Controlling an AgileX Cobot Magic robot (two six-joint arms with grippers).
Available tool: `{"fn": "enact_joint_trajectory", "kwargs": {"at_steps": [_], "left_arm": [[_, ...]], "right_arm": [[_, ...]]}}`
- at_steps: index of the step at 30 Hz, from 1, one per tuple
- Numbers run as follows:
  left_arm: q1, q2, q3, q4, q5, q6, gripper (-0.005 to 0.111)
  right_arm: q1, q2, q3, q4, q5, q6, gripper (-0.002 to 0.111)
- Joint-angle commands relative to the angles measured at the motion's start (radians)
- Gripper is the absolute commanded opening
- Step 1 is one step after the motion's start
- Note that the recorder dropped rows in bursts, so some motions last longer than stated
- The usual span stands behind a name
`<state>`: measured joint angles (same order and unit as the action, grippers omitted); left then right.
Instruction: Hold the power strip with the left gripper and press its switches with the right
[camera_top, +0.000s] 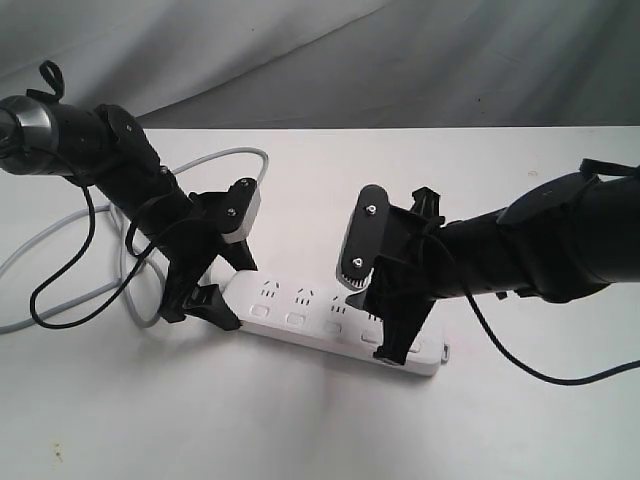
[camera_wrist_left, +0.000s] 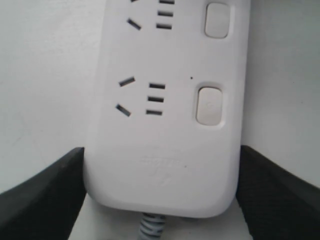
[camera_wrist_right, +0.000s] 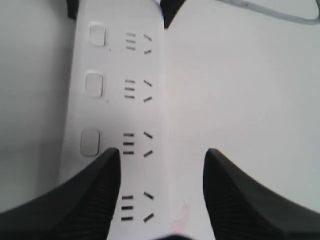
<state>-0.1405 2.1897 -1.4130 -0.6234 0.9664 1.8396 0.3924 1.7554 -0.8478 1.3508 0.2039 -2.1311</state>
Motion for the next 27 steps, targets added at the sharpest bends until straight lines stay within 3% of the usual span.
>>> {"fn": "enact_joint_trajectory", "kwargs": {"at_steps": [1, 27], "left_arm": [[-0.004, -0.001, 0.000, 0.012, -0.003, -0.005, 0.067], [-0.004, -0.001, 0.000, 0.012, -0.003, -0.005, 0.067]], "right_arm": [[-0.009, -0.003, 0.019, -0.009, 0.007, -0.012, 0.048], [-0.023, 0.056, 0.059, 0.031, 0.009, -0.012, 0.048]]}}
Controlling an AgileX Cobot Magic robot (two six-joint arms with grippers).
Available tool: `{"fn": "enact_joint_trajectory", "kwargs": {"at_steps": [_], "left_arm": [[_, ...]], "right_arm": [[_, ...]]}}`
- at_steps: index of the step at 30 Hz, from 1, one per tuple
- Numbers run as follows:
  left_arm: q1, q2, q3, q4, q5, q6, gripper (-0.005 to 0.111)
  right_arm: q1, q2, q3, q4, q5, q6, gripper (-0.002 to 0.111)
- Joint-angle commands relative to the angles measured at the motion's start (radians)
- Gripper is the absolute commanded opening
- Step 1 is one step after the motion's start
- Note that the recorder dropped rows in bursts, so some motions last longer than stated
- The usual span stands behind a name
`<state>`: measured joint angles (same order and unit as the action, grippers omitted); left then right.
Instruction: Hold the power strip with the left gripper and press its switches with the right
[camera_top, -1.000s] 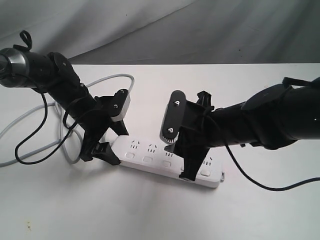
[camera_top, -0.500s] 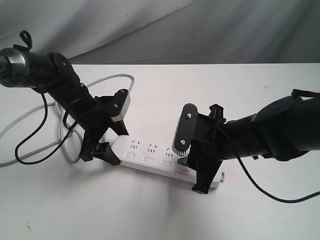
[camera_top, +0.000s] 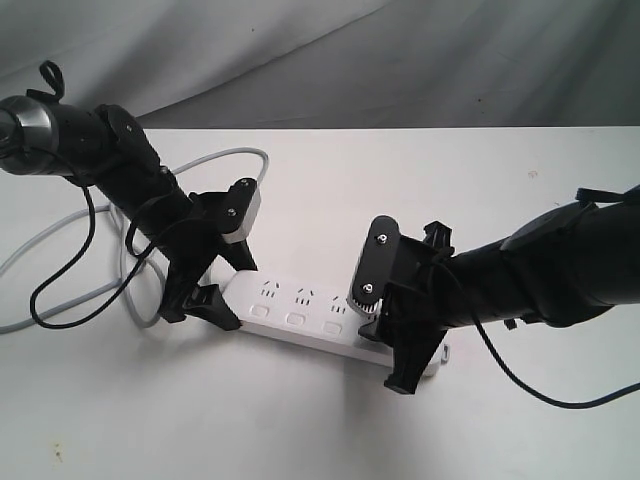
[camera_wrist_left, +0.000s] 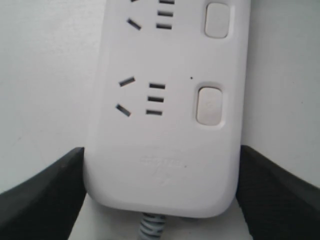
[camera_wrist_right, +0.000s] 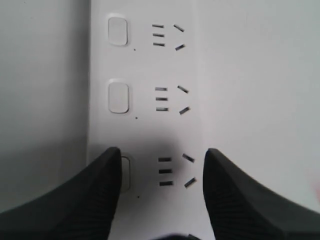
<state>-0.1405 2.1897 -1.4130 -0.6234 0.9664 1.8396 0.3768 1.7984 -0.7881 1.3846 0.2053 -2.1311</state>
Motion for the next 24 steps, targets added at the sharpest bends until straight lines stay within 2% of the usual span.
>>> {"fn": "enact_joint_trajectory", "kwargs": {"at_steps": [1, 24], "left_arm": [[-0.004, -0.001, 0.000, 0.012, -0.003, -0.005, 0.067], [-0.004, -0.001, 0.000, 0.012, -0.003, -0.005, 0.067]], "right_arm": [[-0.007, 0.013, -0.001, -0.003, 0.004, -0.012, 0.048], [-0.007, 0.063, 0.001, -0.043, -0.078, -0.012, 0.048]]}}
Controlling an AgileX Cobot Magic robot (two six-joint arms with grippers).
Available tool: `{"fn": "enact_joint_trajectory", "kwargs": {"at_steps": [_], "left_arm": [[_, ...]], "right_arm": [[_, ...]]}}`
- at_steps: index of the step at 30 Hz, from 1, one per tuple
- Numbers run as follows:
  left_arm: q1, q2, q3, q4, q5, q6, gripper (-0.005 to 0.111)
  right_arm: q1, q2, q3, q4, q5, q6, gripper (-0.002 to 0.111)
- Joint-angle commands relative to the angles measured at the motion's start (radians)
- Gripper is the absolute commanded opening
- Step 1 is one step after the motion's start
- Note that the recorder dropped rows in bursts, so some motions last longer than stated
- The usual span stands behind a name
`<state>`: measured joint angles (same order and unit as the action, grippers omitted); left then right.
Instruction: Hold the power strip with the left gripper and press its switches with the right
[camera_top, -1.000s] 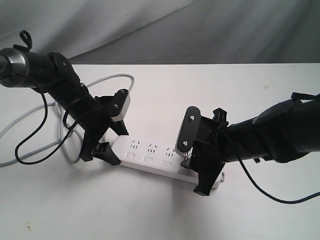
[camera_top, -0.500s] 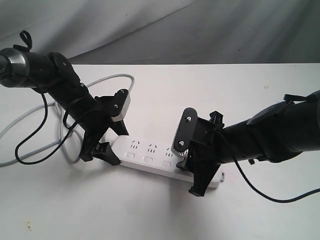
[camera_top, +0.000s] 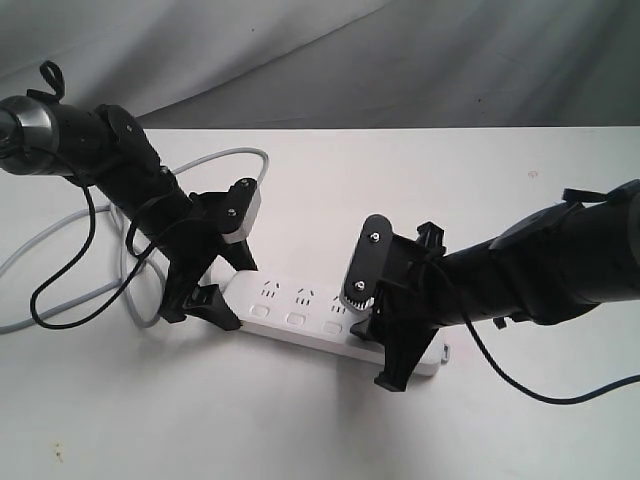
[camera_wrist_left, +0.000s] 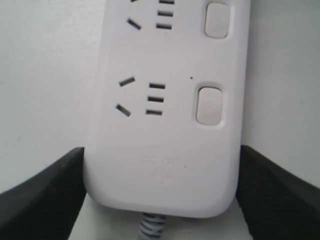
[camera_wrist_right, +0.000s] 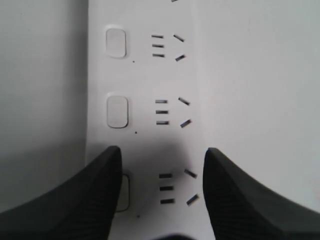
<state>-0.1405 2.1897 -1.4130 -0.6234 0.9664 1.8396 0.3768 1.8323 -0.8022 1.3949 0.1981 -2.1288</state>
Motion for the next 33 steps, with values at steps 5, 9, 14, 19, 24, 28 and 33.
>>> {"fn": "enact_joint_trajectory", "kwargs": {"at_steps": [5, 9, 14, 19, 24, 28, 33], "left_arm": [[-0.004, -0.001, 0.000, 0.012, -0.003, -0.005, 0.067], [-0.004, -0.001, 0.000, 0.012, -0.003, -0.005, 0.067], [-0.004, -0.001, 0.000, 0.012, -0.003, -0.005, 0.067], [-0.004, -0.001, 0.000, 0.012, -0.003, -0.005, 0.067], [-0.004, -0.001, 0.000, 0.012, -0.003, -0.005, 0.067], [-0.004, -0.001, 0.000, 0.012, -0.003, -0.005, 0.067], [-0.004, -0.001, 0.000, 0.012, -0.003, -0.005, 0.067]], "right_arm": [[-0.007, 0.042, 0.015, -0.069, -0.084, -0.014, 0.048], [-0.007, 0.048, 0.017, -0.069, -0.108, -0.014, 0.048], [-0.007, 0.048, 0.021, -0.069, -0.108, -0.014, 0.048], [-0.007, 0.048, 0.061, -0.069, -0.108, -0.014, 0.048], [-0.007, 0.048, 0.067, -0.069, -0.108, -0.014, 0.048], [-0.007, 0.030, 0.067, -0.064, -0.095, -0.014, 0.048], [-0.007, -0.060, 0.067, -0.061, -0.055, -0.012, 0.048]]}}
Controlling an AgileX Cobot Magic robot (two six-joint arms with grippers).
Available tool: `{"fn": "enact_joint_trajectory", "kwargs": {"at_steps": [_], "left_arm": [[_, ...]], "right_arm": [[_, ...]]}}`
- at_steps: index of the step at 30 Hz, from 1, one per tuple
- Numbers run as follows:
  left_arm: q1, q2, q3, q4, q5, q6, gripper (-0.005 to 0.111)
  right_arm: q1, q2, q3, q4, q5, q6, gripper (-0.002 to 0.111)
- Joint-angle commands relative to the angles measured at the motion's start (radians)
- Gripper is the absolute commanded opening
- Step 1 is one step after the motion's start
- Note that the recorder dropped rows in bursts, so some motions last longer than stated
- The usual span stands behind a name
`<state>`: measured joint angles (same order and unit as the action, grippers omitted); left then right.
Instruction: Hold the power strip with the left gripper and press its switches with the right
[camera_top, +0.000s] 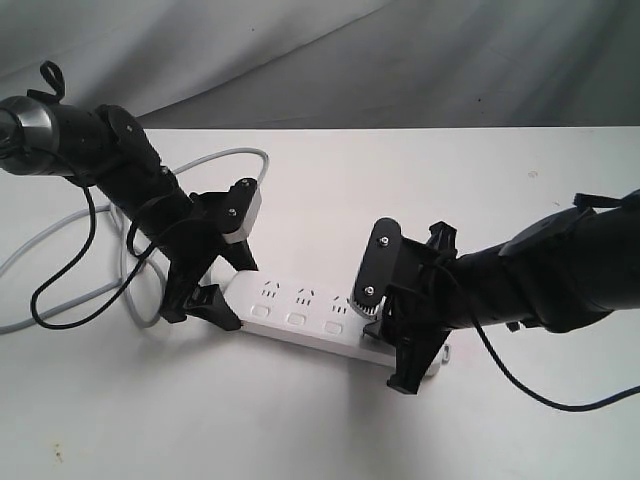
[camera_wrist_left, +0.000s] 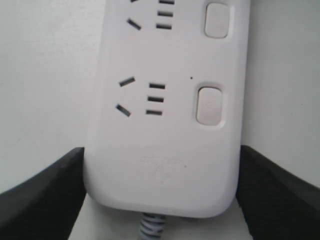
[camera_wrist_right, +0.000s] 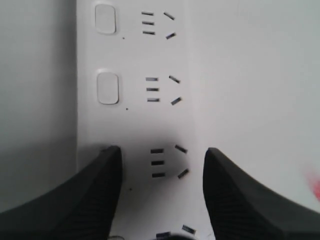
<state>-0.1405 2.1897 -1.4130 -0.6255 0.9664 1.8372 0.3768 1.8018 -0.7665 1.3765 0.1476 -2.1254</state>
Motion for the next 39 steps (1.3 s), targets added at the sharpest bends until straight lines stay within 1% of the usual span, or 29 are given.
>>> {"fn": "enact_joint_trajectory", "kwargs": {"at_steps": [1, 6, 12, 16, 27, 33, 39], "left_arm": [[-0.004, -0.001, 0.000, 0.014, -0.003, -0.003, 0.067], [-0.004, -0.001, 0.000, 0.014, -0.003, -0.003, 0.067], [-0.004, -0.001, 0.000, 0.014, -0.003, -0.003, 0.067], [-0.004, -0.001, 0.000, 0.014, -0.003, -0.003, 0.067], [-0.004, -0.001, 0.000, 0.014, -0.003, -0.003, 0.067], [-0.004, -0.001, 0.000, 0.014, -0.003, -0.003, 0.067], [-0.004, -0.001, 0.000, 0.014, -0.003, -0.003, 0.067]], "right_arm": [[-0.007, -0.056, 0.031, -0.037, -0.002, -0.013, 0.048], [-0.019, -0.177, 0.043, -0.031, -0.027, 0.004, 0.048], [-0.077, -0.234, 0.102, -0.031, -0.022, 0.004, 0.048], [-0.077, -0.234, 0.125, -0.031, 0.001, 0.002, 0.048], [-0.077, -0.157, 0.125, -0.031, 0.003, -0.017, 0.048], [-0.077, -0.154, 0.125, -0.027, 0.018, -0.017, 0.048], [-0.075, -0.154, 0.089, -0.024, 0.038, -0.017, 0.048]]}}
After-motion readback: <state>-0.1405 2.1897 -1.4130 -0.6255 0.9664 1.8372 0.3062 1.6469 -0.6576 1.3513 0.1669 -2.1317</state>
